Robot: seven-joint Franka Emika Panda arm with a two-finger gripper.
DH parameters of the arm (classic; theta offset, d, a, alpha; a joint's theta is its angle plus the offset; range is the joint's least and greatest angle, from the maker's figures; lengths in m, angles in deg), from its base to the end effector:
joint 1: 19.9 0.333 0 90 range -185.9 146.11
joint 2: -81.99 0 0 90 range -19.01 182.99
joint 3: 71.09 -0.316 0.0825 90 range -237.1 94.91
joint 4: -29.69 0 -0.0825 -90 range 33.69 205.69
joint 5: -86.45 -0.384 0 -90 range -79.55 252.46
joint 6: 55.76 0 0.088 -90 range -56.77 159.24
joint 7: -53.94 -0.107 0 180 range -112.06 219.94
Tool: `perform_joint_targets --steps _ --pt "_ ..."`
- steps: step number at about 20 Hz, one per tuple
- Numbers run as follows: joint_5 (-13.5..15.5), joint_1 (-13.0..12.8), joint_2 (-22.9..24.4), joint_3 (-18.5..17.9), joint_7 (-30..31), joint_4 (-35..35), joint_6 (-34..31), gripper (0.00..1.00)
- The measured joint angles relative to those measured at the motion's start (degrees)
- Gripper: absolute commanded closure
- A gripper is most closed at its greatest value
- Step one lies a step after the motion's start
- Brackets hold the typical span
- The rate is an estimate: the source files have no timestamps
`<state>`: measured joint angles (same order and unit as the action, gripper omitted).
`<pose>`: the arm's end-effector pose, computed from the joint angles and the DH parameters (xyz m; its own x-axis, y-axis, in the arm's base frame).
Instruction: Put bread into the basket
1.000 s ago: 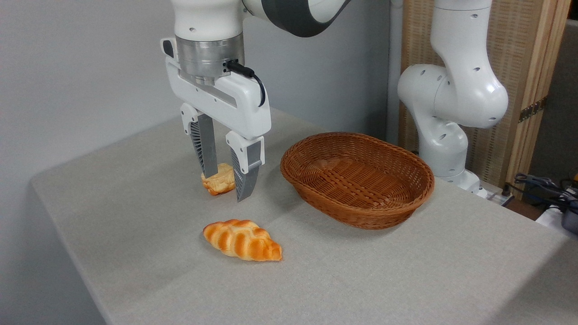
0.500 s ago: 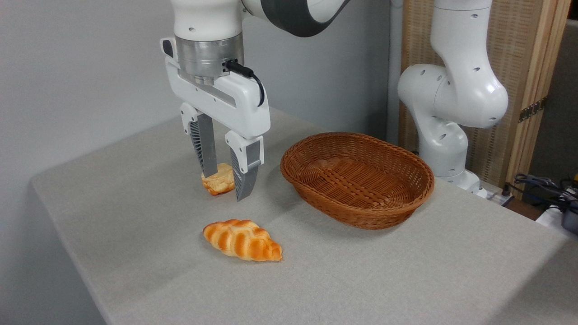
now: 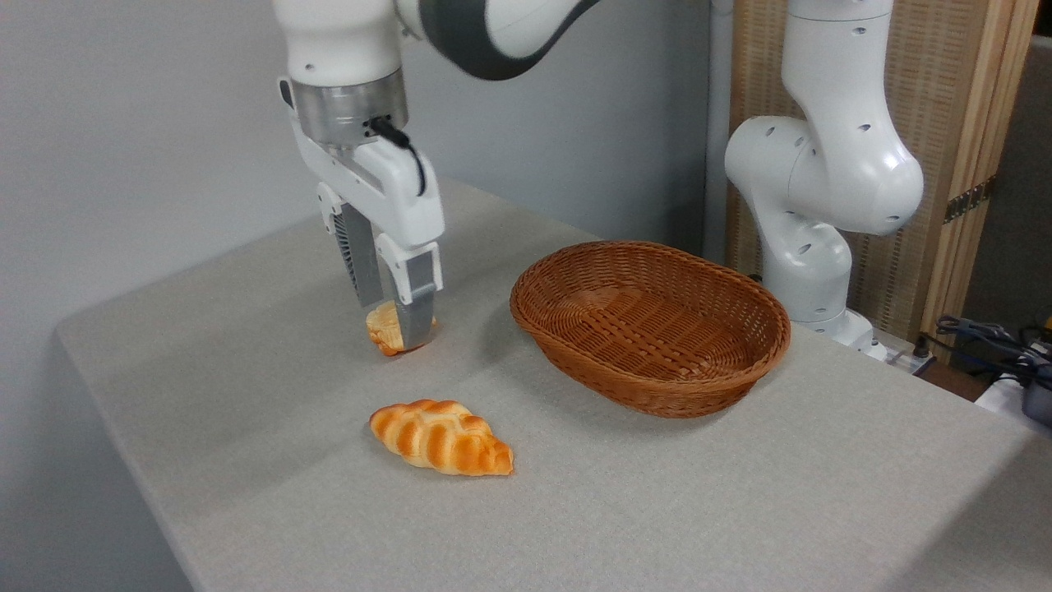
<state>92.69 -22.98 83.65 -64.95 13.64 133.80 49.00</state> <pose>0.5497 -0.0988 0.5460 0.6673 -0.7386 0.0962 -0.7444 -0.6656 0.0535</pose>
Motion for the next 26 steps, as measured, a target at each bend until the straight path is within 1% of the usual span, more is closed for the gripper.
perform_joint_targets --steps 3,6,9,10,12,17,26 --pt "0.2 -2.37 -1.22 1.47 0.02 0.71 0.01 0.0" --pt "0.64 -4.8 -2.12 2.04 0.04 1.41 0.01 0.0" --pt "0.95 -8.89 -2.98 2.25 0.12 3.32 -0.05 0.0" --pt "0.96 -9.56 -3.15 2.29 0.13 3.74 -0.05 0.0" --pt "0.98 -11.75 -4.14 2.34 0.14 4.87 -0.05 0.0" --pt "0.98 -13.81 -6.66 2.34 0.14 5.18 0.09 0.0" --pt "0.99 -15.52 -9.1 2.35 0.14 4.96 2.54 0.0"
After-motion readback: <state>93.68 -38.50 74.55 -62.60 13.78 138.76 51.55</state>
